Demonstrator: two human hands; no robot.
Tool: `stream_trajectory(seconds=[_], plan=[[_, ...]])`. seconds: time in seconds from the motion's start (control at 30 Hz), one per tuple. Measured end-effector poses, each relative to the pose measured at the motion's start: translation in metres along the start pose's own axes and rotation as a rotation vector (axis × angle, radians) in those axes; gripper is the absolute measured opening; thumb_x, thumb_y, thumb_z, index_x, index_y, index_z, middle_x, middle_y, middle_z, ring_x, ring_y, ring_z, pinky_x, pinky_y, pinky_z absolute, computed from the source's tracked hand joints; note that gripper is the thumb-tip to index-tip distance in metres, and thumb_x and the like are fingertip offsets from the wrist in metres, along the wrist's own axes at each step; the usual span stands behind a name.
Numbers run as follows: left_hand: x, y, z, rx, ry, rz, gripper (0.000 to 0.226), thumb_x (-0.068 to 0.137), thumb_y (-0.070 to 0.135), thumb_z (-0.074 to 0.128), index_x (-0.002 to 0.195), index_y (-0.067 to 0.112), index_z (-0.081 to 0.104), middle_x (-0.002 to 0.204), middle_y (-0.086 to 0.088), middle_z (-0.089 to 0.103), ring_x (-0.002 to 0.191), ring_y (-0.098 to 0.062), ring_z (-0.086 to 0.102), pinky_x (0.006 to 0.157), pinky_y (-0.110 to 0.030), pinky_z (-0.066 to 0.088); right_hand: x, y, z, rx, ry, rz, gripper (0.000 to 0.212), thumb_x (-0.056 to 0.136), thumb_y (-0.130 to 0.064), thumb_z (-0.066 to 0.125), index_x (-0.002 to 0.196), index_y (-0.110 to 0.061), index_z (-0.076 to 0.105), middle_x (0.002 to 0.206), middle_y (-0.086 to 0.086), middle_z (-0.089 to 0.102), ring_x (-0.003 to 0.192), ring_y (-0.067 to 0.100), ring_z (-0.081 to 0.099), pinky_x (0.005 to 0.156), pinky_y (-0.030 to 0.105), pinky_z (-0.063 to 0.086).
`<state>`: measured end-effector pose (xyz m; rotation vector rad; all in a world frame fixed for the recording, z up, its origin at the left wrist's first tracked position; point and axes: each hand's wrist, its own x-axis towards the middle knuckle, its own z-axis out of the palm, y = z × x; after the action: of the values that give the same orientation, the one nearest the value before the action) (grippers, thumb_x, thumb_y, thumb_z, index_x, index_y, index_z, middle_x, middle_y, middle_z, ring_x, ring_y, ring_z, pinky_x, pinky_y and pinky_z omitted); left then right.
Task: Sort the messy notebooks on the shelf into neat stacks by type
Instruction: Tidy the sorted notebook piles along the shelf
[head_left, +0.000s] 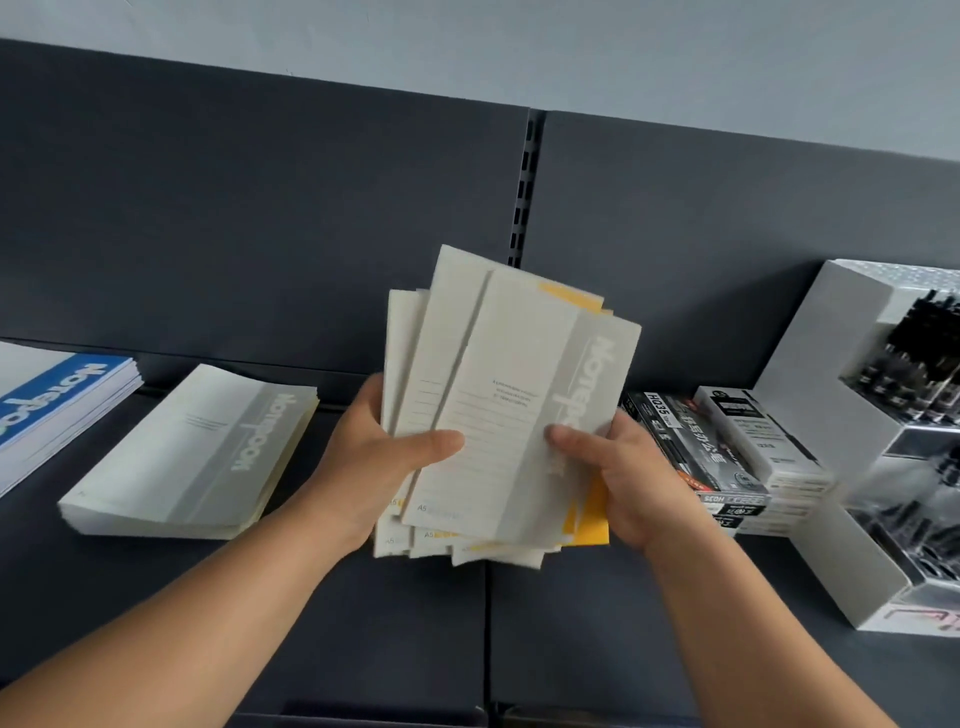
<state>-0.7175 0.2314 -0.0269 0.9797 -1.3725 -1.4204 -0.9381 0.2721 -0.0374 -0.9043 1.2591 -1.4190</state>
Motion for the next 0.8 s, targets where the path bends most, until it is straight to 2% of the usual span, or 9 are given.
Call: stream_trajectory(seconds=[0.1,0.17,0.23,0.33,0.47,0.57,0.7,0.8], plan=[[0.007,0.002,0.0,0.041,-0.076,0.05,0.064,0.067,0.003,0.083,0.117,0.03,0.054,0.102,0.01,0.073,0.094,-0.007,0.069,0.071,-0.019,0.054,0.001,-0.003,-0.004,-0.06,0.018,-0.163,0.051,0.068,-0.007,0.076,0.115,-0.011,0.058,0.109,0.009,0.072,0.102,0.029,0.069,0.087,0.047,0.054],[0.009,0.002,-0.001,0.057,-0.157,0.035,0.083,0.053,0.019,0.087,0.127,0.029,0.05,0.111,0.009,0.071,0.103,-0.009,0.067,0.082,-0.025,0.052,0.0,0.001,-0.008,-0.087,0.011,-0.189,0.055,0.065,-0.011,0.076,0.117,-0.013,0.057,0.11,0.009,0.072,0.103,0.03,0.068,0.088,0.049,0.054],[0.009,0.001,-0.002,0.019,-0.197,0.047,0.091,0.048,0.022,0.085,0.13,0.03,0.048,0.116,0.01,0.068,0.106,-0.007,0.065,0.082,-0.022,0.052,-0.002,0.005,-0.012,-0.1,-0.03,-0.196,0.06,0.064,-0.014,0.079,0.119,-0.014,0.055,0.113,0.01,0.071,0.105,0.032,0.067,0.089,0.051,0.054],[0.007,-0.001,0.002,-0.067,-0.208,0.085,0.09,0.044,0.025,0.083,0.127,0.031,0.048,0.115,0.01,0.068,0.105,-0.006,0.065,0.074,-0.016,0.053,-0.004,0.01,-0.012,-0.073,-0.093,-0.199,0.068,0.064,-0.018,0.08,0.125,-0.014,0.051,0.117,0.01,0.069,0.109,0.032,0.065,0.089,0.047,0.053],[0.005,-0.005,0.014,-0.071,-0.225,0.108,0.092,0.045,0.024,0.083,0.129,0.033,0.044,0.116,0.011,0.067,0.106,-0.004,0.063,0.075,-0.017,0.053,-0.005,0.018,0.003,-0.059,-0.15,-0.214,0.08,0.061,-0.02,0.083,0.131,-0.017,0.045,0.125,0.008,0.065,0.116,0.028,0.061,0.094,0.047,0.051],[0.004,-0.009,0.022,-0.047,-0.137,0.113,0.08,0.054,0.016,0.079,0.125,0.034,0.047,0.111,0.012,0.068,0.105,-0.006,0.064,0.075,-0.02,0.053,-0.005,0.02,0.01,-0.083,-0.069,-0.237,0.066,0.063,-0.016,0.082,0.122,-0.02,0.051,0.116,0.003,0.069,0.11,0.025,0.065,0.092,0.046,0.054],[0.008,-0.009,0.021,-0.045,-0.051,0.129,0.062,0.061,0.016,0.073,0.119,0.03,0.053,0.109,0.006,0.069,0.105,-0.014,0.065,0.087,-0.036,0.052,-0.005,0.017,0.012,-0.108,-0.038,-0.272,0.055,0.068,-0.013,0.078,0.118,-0.017,0.056,0.112,0.006,0.071,0.104,0.026,0.068,0.092,0.052,0.053],[0.011,-0.001,0.02,-0.026,-0.057,0.163,0.063,0.061,0.016,0.074,0.117,0.031,0.052,0.109,0.008,0.069,0.105,-0.012,0.065,0.082,-0.029,0.052,-0.006,0.009,0.015,-0.108,-0.023,-0.331,0.056,0.068,-0.011,0.077,0.119,-0.017,0.055,0.111,0.005,0.071,0.103,0.024,0.069,0.088,0.045,0.055]])
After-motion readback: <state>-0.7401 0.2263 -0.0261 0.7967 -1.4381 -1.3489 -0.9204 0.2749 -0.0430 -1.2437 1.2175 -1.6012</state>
